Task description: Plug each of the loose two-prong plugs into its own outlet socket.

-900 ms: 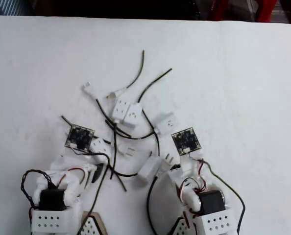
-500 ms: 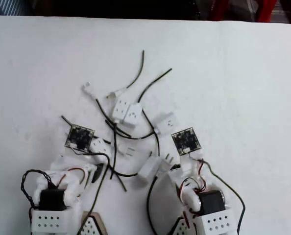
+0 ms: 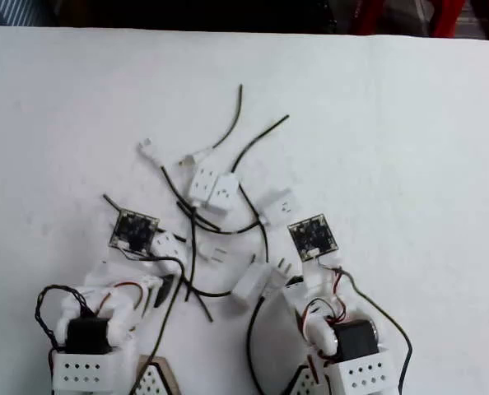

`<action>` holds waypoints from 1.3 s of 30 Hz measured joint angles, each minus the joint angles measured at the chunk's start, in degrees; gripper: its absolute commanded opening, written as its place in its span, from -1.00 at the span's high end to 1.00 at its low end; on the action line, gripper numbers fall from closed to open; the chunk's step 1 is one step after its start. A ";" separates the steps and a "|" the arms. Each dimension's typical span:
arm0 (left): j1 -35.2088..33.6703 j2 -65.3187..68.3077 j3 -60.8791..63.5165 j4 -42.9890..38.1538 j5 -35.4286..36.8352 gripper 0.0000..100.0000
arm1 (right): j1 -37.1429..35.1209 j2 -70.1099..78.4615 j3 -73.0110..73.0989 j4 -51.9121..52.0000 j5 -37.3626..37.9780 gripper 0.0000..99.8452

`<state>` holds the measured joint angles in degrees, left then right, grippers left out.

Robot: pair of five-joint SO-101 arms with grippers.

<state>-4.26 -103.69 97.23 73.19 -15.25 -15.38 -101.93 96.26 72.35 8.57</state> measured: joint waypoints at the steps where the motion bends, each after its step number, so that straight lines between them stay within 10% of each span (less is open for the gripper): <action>1: 0.00 0.00 0.00 0.00 0.00 0.44 | 0.00 0.00 0.00 0.00 0.00 0.96; 39: 0.00 0.00 -0.09 -0.97 0.00 0.44 | 0.44 -0.09 -0.88 0.53 0.00 0.95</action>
<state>-4.26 -103.69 97.14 72.22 -15.25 -14.95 -102.02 95.38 72.88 8.57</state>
